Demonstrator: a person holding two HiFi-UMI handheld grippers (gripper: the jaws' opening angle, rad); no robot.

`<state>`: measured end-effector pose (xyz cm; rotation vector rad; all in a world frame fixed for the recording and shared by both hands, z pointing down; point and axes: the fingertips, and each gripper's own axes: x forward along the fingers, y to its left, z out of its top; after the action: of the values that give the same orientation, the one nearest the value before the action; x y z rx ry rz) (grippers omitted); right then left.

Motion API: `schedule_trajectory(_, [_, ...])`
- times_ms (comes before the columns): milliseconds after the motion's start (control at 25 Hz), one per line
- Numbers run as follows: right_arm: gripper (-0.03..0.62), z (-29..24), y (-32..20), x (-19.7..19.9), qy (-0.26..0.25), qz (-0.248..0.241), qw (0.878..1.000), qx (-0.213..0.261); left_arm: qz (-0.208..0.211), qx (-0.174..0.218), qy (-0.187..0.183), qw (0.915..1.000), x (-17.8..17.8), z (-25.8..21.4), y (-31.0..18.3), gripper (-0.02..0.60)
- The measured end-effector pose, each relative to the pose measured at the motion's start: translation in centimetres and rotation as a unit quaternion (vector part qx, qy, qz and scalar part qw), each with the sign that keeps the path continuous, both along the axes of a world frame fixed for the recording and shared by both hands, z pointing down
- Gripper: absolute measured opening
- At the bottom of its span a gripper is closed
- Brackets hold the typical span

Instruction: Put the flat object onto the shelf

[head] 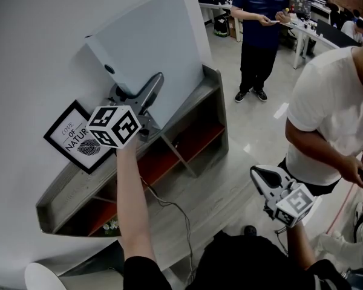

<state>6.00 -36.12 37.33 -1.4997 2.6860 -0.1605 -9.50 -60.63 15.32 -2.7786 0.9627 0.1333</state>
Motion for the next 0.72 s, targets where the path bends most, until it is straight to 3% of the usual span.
schedule_trajectory(720, [0.014, 0.5, 0.6, 0.4, 0.017, -0.002, 1.000, -0.005, -0.062, 0.020, -0.008, 0.9978, -1.7, 0.6, 0.6, 0.396])
